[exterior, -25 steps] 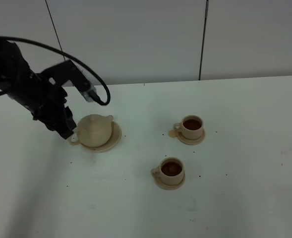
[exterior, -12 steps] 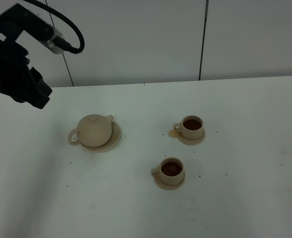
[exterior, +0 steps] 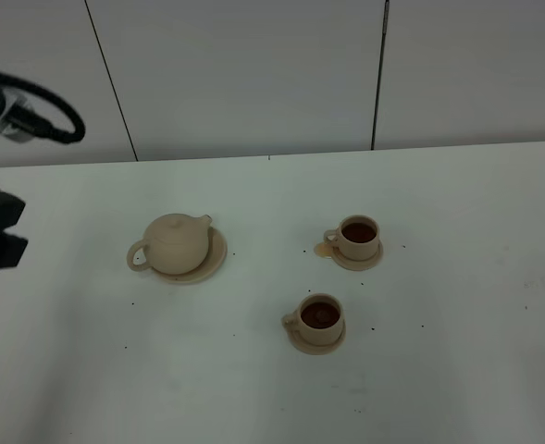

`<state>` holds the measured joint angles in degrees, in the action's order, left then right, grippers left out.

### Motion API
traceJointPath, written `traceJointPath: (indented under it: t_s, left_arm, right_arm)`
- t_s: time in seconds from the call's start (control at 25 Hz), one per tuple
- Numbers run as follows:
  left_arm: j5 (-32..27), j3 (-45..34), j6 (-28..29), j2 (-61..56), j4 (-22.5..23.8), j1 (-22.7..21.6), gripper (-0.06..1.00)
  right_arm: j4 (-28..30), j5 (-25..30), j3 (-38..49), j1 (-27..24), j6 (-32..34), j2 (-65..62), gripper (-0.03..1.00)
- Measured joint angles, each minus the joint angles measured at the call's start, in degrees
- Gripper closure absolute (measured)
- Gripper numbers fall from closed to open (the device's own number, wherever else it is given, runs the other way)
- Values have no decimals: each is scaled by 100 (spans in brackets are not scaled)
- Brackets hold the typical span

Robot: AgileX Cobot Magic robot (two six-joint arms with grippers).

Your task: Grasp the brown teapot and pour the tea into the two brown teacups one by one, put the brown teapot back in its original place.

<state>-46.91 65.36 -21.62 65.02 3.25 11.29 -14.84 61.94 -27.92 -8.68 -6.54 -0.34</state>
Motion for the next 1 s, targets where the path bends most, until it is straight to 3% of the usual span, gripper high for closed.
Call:
traceJointPath:
  t_s: [0.2, 0.52, 0.72, 0.88, 1.0]
  left_arm:
    - [652, -1509, 863, -1105, 413, 11, 52]
    - [2100, -3643, 2956, -2594, 1420, 11, 52]
    - [1776, -4057, 3907, -2788, 2096, 11, 52]
    - [1356, -4016, 3981, -2977, 1968, 11, 52]
    - [860, -3705, 3727, -3270, 1627, 11, 52]
  right_arm:
    - [0, 0, 0, 0, 0, 0, 64]
    - [0, 0, 0, 0, 0, 0, 64]
    - [0, 0, 0, 0, 0, 0, 64]
    - [0, 0, 0, 0, 0, 0, 64]
    - [0, 0, 0, 0, 0, 0, 64]
